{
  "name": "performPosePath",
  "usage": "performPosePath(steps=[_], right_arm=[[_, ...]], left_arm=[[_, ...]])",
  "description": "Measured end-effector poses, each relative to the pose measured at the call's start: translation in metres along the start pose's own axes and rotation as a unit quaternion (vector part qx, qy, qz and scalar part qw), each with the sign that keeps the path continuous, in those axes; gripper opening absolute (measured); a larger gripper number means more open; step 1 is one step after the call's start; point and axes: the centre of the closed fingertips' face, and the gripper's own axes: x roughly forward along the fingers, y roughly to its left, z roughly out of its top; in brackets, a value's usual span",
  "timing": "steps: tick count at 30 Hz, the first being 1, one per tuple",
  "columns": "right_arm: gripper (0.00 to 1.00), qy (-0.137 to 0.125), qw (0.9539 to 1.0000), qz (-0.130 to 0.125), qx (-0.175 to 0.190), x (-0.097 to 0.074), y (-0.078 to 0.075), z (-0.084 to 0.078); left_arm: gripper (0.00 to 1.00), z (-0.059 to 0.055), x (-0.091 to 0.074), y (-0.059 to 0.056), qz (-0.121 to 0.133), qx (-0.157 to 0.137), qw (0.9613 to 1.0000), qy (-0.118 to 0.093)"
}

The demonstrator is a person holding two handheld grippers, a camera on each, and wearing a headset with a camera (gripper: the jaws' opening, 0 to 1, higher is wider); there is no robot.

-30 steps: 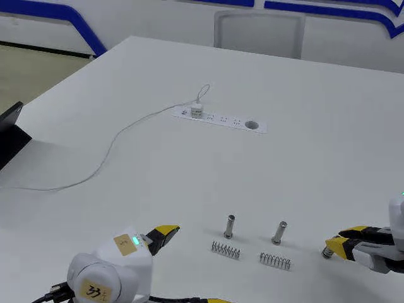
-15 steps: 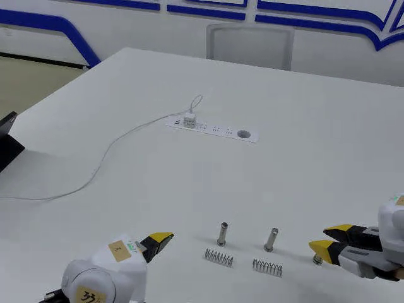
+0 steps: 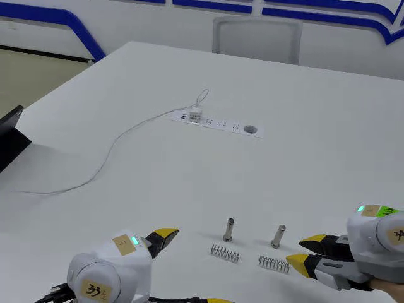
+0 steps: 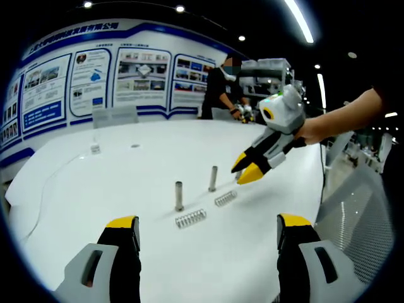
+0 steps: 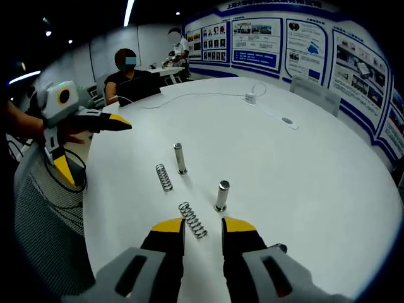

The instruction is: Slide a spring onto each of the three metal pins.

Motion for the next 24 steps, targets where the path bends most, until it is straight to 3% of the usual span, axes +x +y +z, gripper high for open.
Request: performPosePath(steps=[9,13,24], right_arm=[[0.23,0.034,0.9986,0.03,-0.026,0.019,0.006,-0.017],[0.23,0.047,0.996,0.048,-0.06,0.026,0.01,-0.021],[0.17,0.053,0.9941,0.071,-0.063,0.026,0.011,-0.027]], left_arm=[[0.91,-0.003,0.001,-0.002,-0.001,0.005,1.0,0.007],[0.91,-0.006,0.002,-0.002,-0.003,0.005,0.9999,0.013],[0.9,-0.009,0.002,0.0,-0.001,-0.002,0.9998,0.018]])
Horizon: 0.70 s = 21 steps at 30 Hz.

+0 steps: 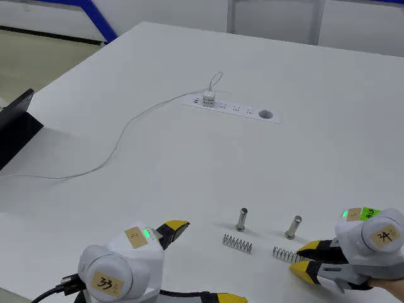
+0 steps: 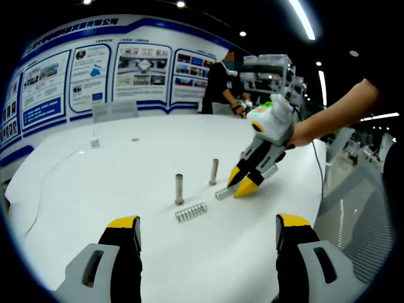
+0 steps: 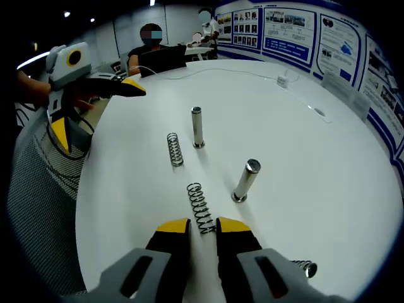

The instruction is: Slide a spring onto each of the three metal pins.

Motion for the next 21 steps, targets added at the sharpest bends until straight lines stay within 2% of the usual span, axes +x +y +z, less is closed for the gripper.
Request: performPosePath(steps=[7,12,17,21], right_arm=[[0.11,-0.001,1.0,0.005,-0.006,0.001,0.004,0.001],[0.11,0.003,1.0,-0.001,-0.008,0.002,0.004,0.001],[0.1,0.005,0.9999,-0.006,-0.007,-0.002,0.007,0.001],[0.1,-0.006,0.9998,-0.007,-0.017,-0.011,0.01,0.007]], left_arm=[[0.89,-0.002,0.001,-0.003,-0.005,0.006,1.0,0.007],[0.88,-0.002,0.0,-0.003,-0.006,0.009,0.9999,0.008],[0.84,0.003,-0.003,0.005,0.005,-0.008,0.9999,-0.006],[0.82,0.001,-0.002,0.004,0.003,-0.014,0.9999,-0.003]])
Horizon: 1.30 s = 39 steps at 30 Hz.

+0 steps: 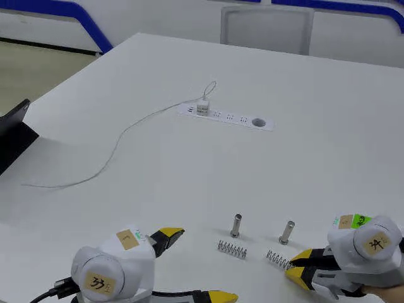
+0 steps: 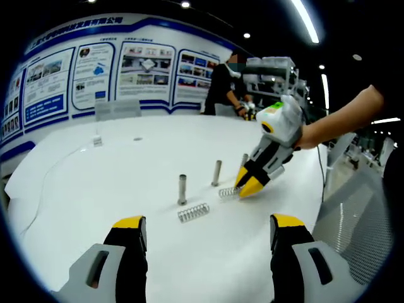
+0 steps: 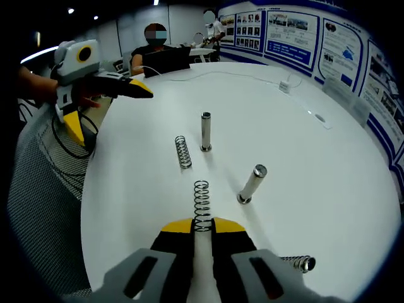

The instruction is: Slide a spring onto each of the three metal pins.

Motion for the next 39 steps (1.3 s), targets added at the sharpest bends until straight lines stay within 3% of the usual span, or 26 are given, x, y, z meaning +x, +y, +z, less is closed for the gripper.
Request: performPosePath(steps=[4,9,12,14,20,25,30,34,39], right_arm=[[0.1,-0.015,0.9997,-0.002,-0.021,-0.014,0.002,0.013],[0.1,-0.033,0.9976,-0.012,-0.059,-0.035,0.001,0.03],[0.1,-0.042,0.996,-0.015,-0.078,-0.048,0.002,0.039],[0.1,-0.047,0.9947,-0.014,-0.09,-0.056,0.006,0.044],[0.1,-0.063,0.9881,-0.009,-0.14,-0.078,0.021,0.059],[0.1,-0.065,0.9819,-0.002,-0.178,-0.093,0.037,0.066],[0.1,-0.074,0.9797,0.007,-0.186,-0.099,0.049,0.071],[0.1,-0.071,0.9784,0.013,-0.194,-0.098,0.053,0.071],[0.1,-0.067,0.9755,0.023,-0.208,-0.097,0.061,0.071]], left_arm=[[0.81,-0.001,0.002,-0.007,-0.014,0.006,0.9999,0.007],[0.8,0.005,0.005,-0.016,-0.037,0.039,0.9984,0.019],[0.82,0.018,0.009,-0.018,-0.041,0.078,0.996,0.017],[0.83,0.028,0.012,-0.023,-0.051,0.085,0.995,0.011],[0.75,0.059,0.025,-0.046,-0.105,0.121,0.9871,-0.004],[0.62,0.072,0.033,-0.065,-0.141,0.135,0.9807,-0.012],[0.52,0.076,0.032,-0.085,-0.179,0.14,0.9737,-0.015],[0.46,0.071,0.033,-0.093,-0.194,0.155,0.9686,-0.006],[0.43,0.069,0.032,-0.094,-0.199,0.154,0.9678,-0.006]])
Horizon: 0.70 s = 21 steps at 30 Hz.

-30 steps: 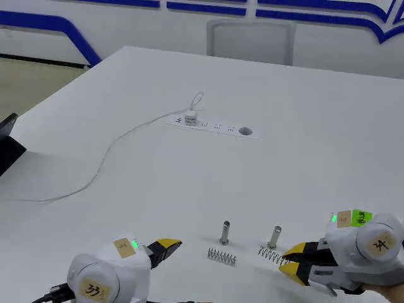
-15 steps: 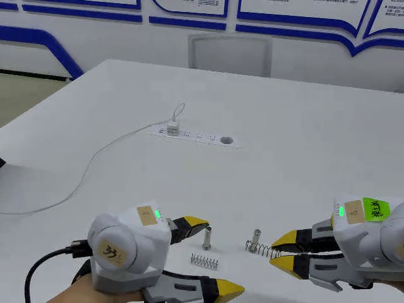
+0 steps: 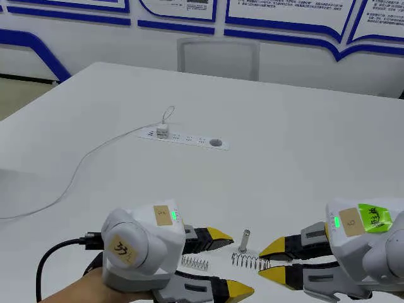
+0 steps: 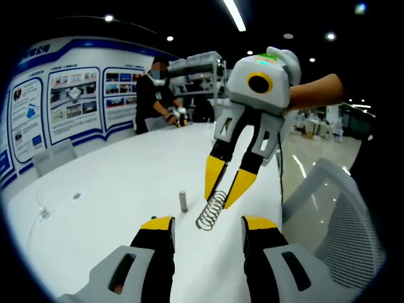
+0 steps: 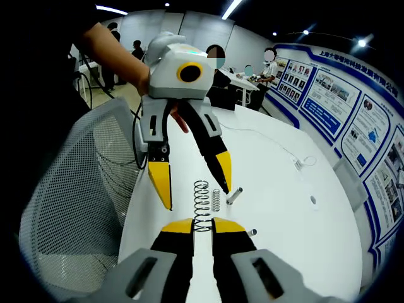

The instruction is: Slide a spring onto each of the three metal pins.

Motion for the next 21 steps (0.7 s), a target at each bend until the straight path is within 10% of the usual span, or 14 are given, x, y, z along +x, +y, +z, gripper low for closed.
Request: performPosePath(steps=[21], right_arm=[[0.1,0.003,0.9989,0.023,-0.041,0.003,0.011,0.01]], left_arm=[[0.11,0.0,-0.002,-0.014,-0.029,0.088,0.9952,0.03]])
